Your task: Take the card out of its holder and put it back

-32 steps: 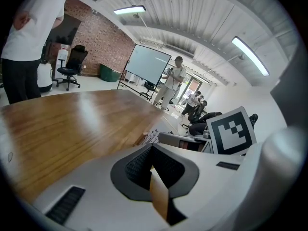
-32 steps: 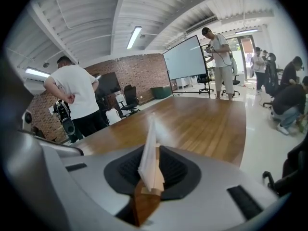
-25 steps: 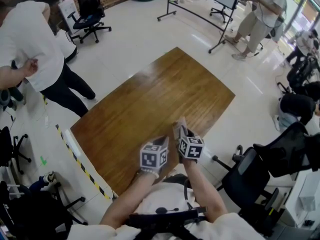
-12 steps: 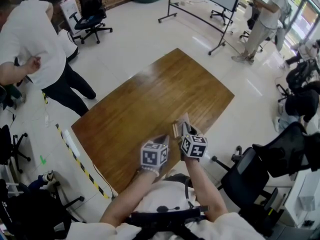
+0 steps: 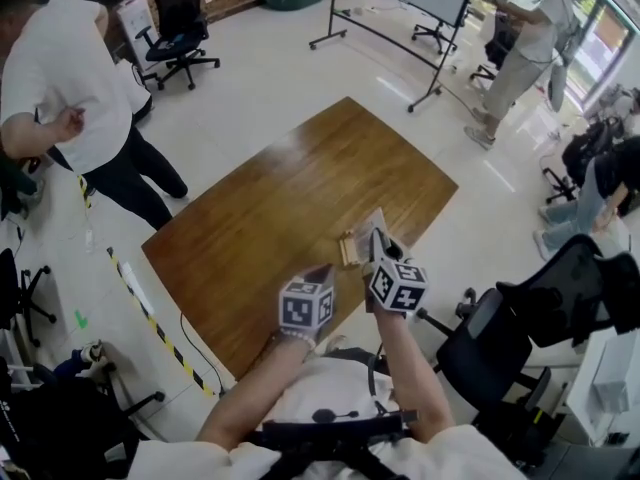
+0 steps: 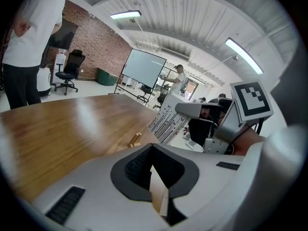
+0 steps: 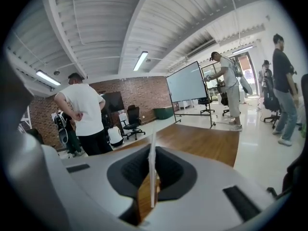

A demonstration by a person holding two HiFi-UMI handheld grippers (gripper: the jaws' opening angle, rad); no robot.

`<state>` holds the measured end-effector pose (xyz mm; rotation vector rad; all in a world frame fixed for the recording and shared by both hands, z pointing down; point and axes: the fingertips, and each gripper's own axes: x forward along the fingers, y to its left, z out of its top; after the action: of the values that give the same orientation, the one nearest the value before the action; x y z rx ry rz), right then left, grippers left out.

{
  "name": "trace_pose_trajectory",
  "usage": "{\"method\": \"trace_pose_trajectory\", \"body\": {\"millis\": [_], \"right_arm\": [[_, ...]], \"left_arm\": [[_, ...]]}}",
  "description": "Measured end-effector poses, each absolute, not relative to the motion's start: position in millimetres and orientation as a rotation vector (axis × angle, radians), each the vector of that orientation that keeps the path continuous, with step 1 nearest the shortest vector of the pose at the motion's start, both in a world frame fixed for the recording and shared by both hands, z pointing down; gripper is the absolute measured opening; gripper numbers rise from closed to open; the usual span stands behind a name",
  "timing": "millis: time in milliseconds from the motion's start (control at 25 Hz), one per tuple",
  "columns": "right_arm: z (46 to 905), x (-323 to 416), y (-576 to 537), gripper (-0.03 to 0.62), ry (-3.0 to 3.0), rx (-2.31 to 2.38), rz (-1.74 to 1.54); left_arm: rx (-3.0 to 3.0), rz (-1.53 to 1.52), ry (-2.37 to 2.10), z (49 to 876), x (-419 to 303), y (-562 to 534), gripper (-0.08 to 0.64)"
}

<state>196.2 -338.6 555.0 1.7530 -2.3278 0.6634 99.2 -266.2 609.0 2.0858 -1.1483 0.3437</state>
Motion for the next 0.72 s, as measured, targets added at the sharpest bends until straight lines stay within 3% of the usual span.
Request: {"method": "trace_pose_trajectory", "body": {"millis": [720], "right_arm": [[556.5,186.5,-183.0,0.018,-2.228,1.921,0.795]], "left_arm": [[2.171,0.356,-1.144,590.0,35.2,-163.0,-0.003]]}}
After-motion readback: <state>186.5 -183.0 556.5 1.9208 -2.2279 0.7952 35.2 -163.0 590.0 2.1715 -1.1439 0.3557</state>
